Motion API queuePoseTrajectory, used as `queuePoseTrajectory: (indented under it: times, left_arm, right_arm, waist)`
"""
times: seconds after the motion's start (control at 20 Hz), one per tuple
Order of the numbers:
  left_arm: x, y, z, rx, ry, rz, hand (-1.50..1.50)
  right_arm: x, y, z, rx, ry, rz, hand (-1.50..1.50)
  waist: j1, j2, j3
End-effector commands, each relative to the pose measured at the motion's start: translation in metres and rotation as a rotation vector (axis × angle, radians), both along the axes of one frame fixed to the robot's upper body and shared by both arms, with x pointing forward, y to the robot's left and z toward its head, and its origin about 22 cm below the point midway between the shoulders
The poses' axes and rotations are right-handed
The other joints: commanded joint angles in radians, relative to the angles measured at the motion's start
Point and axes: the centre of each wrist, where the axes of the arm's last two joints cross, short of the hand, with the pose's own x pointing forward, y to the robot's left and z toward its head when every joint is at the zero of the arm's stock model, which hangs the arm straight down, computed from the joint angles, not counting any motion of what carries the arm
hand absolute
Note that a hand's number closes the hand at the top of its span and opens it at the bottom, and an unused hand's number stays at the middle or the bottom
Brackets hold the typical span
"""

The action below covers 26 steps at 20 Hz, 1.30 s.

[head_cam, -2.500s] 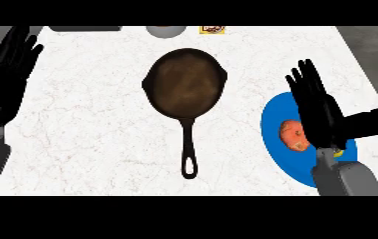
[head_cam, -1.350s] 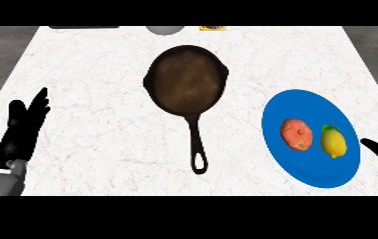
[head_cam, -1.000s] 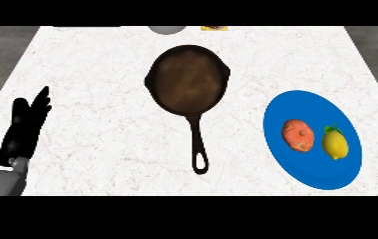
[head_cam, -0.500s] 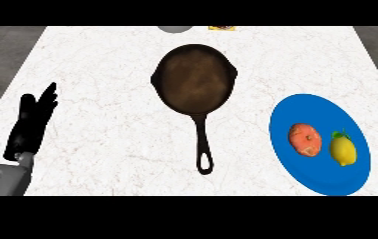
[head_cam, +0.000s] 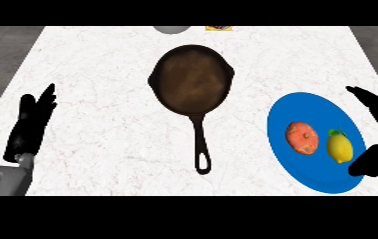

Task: Pick the lemon from the plate and place it in the pan

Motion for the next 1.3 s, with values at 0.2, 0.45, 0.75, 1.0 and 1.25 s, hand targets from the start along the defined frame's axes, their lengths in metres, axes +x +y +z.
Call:
queuePoseTrajectory:
  times: [0.2, 0.45, 0.75, 1.0, 1.25]
  left_arm:
    - [0.005, 0.001, -0.009, -0.012, 0.001, -0.003, 0.0]
    - [0.002, 0.011, -0.008, -0.009, -0.001, -0.006, 0.0]
    - [-0.001, 0.014, 0.005, -0.004, -0.008, 0.005, 0.0]
    - [-0.016, 0.004, 0.008, 0.009, -0.008, 0.024, 0.0]
    - [-0.005, 0.002, 0.004, -0.011, -0.001, 0.009, 0.0]
  right_arm:
    - [0.0, 0.015, -0.053, -0.092, 0.062, -0.014, -1.5]
    - [0.008, 0.002, -0.041, -0.097, 0.093, -0.013, -1.5]
    - [0.019, -0.001, -0.064, -0.09, 0.097, -0.008, -1.5]
    - [0.01, 0.012, -0.055, -0.106, 0.09, -0.002, -1.5]
    - [0.01, 0.01, -0.07, -0.096, 0.1, -0.009, -1.5]
  waist:
    - [-0.013, -0.001, 0.001]
    - [-0.016, -0.002, 0.001]
    - [-0.012, -0.002, 0.001]
    - [-0.012, -0.004, 0.001]
    - [-0.015, -0.003, 0.001]
